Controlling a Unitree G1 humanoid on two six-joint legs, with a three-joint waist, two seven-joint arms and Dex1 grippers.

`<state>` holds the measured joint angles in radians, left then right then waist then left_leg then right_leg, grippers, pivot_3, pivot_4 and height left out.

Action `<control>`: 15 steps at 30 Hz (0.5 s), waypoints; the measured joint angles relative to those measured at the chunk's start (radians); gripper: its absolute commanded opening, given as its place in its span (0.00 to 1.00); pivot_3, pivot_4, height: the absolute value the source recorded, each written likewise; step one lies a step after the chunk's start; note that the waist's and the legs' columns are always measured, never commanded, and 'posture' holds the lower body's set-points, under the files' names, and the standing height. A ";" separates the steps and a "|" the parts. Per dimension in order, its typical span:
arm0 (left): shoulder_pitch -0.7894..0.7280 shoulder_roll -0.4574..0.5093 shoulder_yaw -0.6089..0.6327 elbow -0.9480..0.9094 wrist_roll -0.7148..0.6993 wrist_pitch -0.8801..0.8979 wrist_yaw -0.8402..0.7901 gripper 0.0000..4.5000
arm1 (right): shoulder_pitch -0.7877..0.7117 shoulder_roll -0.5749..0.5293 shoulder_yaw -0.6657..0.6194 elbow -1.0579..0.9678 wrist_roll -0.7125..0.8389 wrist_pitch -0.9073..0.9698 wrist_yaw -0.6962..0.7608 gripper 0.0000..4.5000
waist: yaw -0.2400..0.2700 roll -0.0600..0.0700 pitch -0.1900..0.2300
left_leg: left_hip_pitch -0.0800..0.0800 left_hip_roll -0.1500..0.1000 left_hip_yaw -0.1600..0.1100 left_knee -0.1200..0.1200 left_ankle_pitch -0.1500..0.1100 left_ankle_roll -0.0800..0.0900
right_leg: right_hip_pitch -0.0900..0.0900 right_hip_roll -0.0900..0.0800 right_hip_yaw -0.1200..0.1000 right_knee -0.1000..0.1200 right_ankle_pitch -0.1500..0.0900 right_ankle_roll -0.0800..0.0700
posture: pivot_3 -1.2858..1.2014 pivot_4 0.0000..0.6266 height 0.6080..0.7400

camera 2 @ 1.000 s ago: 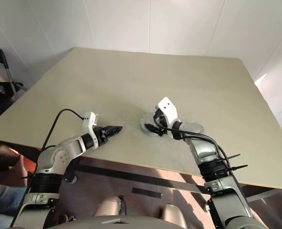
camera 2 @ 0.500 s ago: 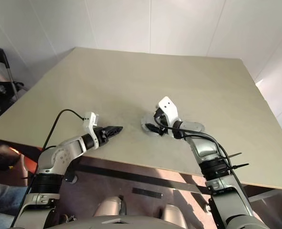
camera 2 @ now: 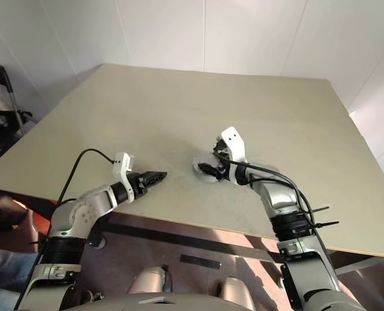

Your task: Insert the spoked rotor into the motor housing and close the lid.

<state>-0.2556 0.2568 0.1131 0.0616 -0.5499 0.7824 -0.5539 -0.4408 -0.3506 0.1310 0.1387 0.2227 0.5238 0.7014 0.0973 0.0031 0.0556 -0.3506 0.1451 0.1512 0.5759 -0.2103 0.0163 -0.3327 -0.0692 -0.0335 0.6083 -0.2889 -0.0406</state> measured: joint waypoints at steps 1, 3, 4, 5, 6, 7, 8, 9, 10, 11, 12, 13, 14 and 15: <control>0.000 0.000 0.000 -0.001 0.000 0.000 0.000 0.61 | 0.008 -0.007 0.000 -0.007 -0.001 -0.010 0.009 0.70 | 0.000 0.000 0.000 | 0.000 0.000 0.000 0.000 0.000 0.000 | 0.000 0.000 0.000 0.000 0.000 0.000 | 0.52 0.00 1.00; 0.000 0.000 0.001 -0.001 -0.001 0.000 -0.003 0.61 | 0.030 -0.017 0.002 -0.029 0.000 -0.025 0.034 0.70 | 0.001 0.001 0.001 | -0.001 0.000 0.000 0.000 0.000 0.000 | 0.000 0.000 0.000 0.000 0.000 0.000 | 0.52 0.00 1.00; 0.000 0.000 0.002 -0.001 -0.001 0.000 -0.003 0.61 | 0.037 -0.020 0.003 -0.038 0.000 -0.029 0.042 0.70 | 0.001 0.001 0.001 | -0.001 0.000 0.000 0.000 0.000 0.000 | -0.001 0.000 0.000 0.000 0.000 0.000 | 0.52 0.00 1.00; 0.000 0.000 0.003 -0.001 -0.001 0.000 -0.003 0.61 | 0.042 -0.021 0.006 -0.043 -0.001 -0.034 0.048 0.70 | 0.000 0.002 0.002 | -0.001 0.000 0.000 0.000 0.000 0.000 | -0.001 0.000 0.000 0.000 0.000 0.000 | 0.52 0.00 1.00; 0.000 0.000 0.003 -0.001 -0.001 0.000 -0.003 0.61 | 0.044 -0.022 0.008 -0.045 -0.001 -0.037 0.050 0.70 | 0.000 0.002 0.002 | -0.001 0.000 0.000 0.000 0.000 0.000 | -0.001 0.000 0.000 0.000 0.000 0.000 | 0.52 0.00 1.00; 0.000 0.000 0.003 -0.001 -0.001 0.000 -0.003 0.61 | 0.046 -0.022 0.010 -0.045 -0.004 -0.040 0.051 0.70 | 0.000 0.002 0.002 | -0.001 0.000 0.000 0.000 0.000 0.000 | -0.001 0.000 0.000 0.000 0.000 0.000 | 0.52 0.00 1.00; 0.000 0.000 0.003 -0.001 -0.001 0.000 -0.003 0.61 | 0.046 -0.022 0.010 -0.045 -0.006 -0.041 0.051 0.70 | 0.000 0.002 0.002 | -0.001 0.000 0.000 0.000 0.000 0.000 | -0.001 0.000 0.000 0.000 0.000 0.000 | 0.52 0.00 1.00; -0.001 0.000 0.003 -0.001 0.000 0.000 -0.003 0.61 | 0.046 -0.022 0.011 -0.045 -0.007 -0.042 0.051 0.70 | 0.000 0.002 0.002 | -0.001 0.000 0.000 0.000 0.000 0.000 | -0.001 0.000 0.000 0.000 0.000 0.000 | 0.52 0.00 1.00; -0.001 0.000 0.003 -0.001 0.000 0.000 -0.003 0.61 | 0.046 -0.023 0.012 -0.045 -0.010 -0.044 0.051 0.70 | 0.000 0.002 0.002 | -0.001 0.000 0.000 0.000 0.000 0.000 | -0.001 0.000 0.000 0.000 0.000 0.000 | 0.52 0.00 1.00; -0.001 0.000 0.003 -0.001 0.000 0.000 -0.003 0.61 | 0.046 -0.023 0.012 -0.045 -0.014 -0.046 0.050 0.70 | 0.000 0.002 0.002 | -0.001 0.000 0.000 0.000 0.000 0.000 | -0.001 0.000 0.000 0.000 0.000 0.000 | 0.52 0.00 1.00; -0.001 0.000 0.003 -0.001 0.000 0.000 -0.004 0.61 | 0.046 -0.023 0.012 -0.045 -0.017 -0.047 0.049 0.70 | 0.000 0.002 0.002 | -0.001 0.000 0.000 0.000 0.000 0.000 | -0.001 0.000 0.000 0.000 0.000 0.000 | 0.52 0.00 1.00; -0.001 0.000 0.003 -0.001 0.000 0.000 -0.004 0.61 | 0.046 -0.023 0.013 -0.045 -0.021 -0.049 0.047 0.70 | 0.000 0.002 0.002 | -0.001 0.000 0.000 0.000 0.000 0.000 | -0.001 0.000 0.000 0.000 0.000 0.000 | 0.52 0.00 1.00; -0.001 0.000 0.003 -0.001 0.001 0.000 -0.004 0.61 | 0.046 -0.023 0.013 -0.045 -0.022 -0.049 0.046 0.70 | 0.000 0.002 0.002 | -0.001 0.000 0.000 0.000 0.000 0.000 | -0.001 0.000 0.000 0.000 0.000 0.000 | 0.52 0.00 1.00; -0.001 0.000 0.003 -0.001 0.001 0.000 -0.004 0.61 | 0.046 -0.022 0.012 -0.045 -0.022 -0.049 0.043 0.70 | 0.000 0.002 0.002 | -0.001 0.000 0.000 0.000 0.000 0.000 | -0.001 0.000 0.000 0.000 0.000 0.000 | 0.52 0.00 1.00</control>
<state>-0.2563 0.2571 0.1157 0.0609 -0.5489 0.7827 -0.5575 -0.3951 -0.3725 0.1434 0.0940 0.2003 0.4750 0.7445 0.0972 0.0053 0.0574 -0.3517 0.1452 0.1513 0.5757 -0.2106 0.0167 -0.3336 -0.0691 -0.0336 0.6081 -0.2890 -0.0406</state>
